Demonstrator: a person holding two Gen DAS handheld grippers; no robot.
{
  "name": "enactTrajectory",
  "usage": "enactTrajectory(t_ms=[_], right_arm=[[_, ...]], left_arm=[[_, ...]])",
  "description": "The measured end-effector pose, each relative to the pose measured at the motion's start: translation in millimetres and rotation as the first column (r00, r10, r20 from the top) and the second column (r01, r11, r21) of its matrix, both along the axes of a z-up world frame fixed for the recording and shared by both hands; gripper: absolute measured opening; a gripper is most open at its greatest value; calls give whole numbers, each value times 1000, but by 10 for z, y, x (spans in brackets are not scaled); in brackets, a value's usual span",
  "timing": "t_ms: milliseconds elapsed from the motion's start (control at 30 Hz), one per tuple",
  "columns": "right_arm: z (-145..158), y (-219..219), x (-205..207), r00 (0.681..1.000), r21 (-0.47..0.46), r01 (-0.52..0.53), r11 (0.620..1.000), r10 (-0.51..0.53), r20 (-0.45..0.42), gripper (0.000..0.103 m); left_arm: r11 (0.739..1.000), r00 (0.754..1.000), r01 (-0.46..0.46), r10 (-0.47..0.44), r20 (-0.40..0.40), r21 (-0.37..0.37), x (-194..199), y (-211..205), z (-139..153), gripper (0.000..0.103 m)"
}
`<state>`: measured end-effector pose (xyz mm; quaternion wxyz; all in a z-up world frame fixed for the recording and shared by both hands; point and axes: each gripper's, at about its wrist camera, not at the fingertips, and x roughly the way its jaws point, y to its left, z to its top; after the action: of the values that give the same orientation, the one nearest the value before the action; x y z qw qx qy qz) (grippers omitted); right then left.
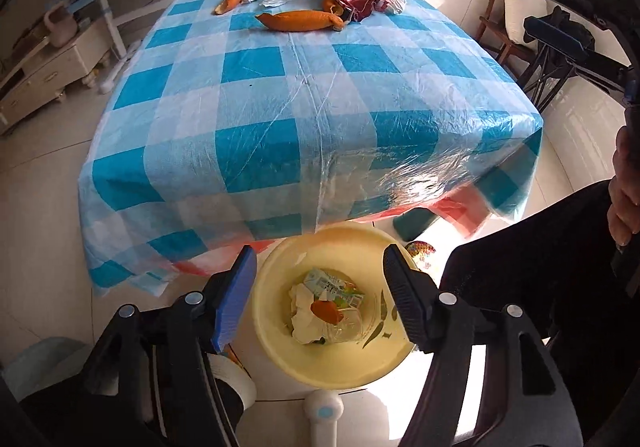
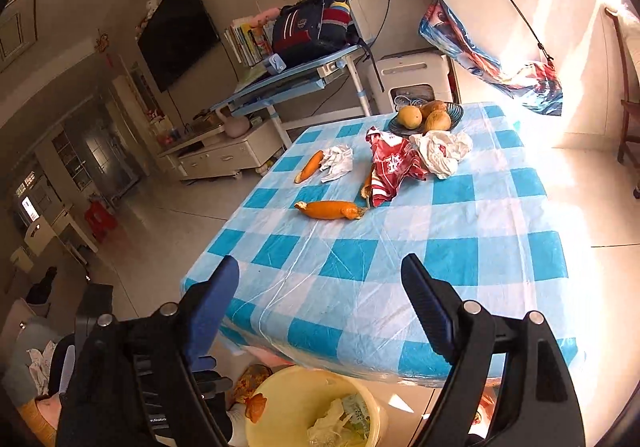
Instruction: Collect trash
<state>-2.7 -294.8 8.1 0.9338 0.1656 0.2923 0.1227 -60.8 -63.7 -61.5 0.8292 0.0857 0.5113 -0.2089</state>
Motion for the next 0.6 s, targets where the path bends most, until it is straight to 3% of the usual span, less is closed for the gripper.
enactTrajectory(t_ms=[167, 333, 600], right_arm=[[147, 17, -161, 995, -33, 51, 998, -48, 87, 80], [269, 109, -347, 978, -111, 111, 988, -88, 191, 86], [203, 289, -423, 976, -189, 113, 975, -74, 205, 90]], left_arm=[[997, 987, -44, 35, 159, 56, -80, 31, 230, 79], [987, 936, -150, 126, 329, 48, -109, 185, 511, 89], [955, 883, -292, 287, 373, -45, -13, 472, 662, 91]])
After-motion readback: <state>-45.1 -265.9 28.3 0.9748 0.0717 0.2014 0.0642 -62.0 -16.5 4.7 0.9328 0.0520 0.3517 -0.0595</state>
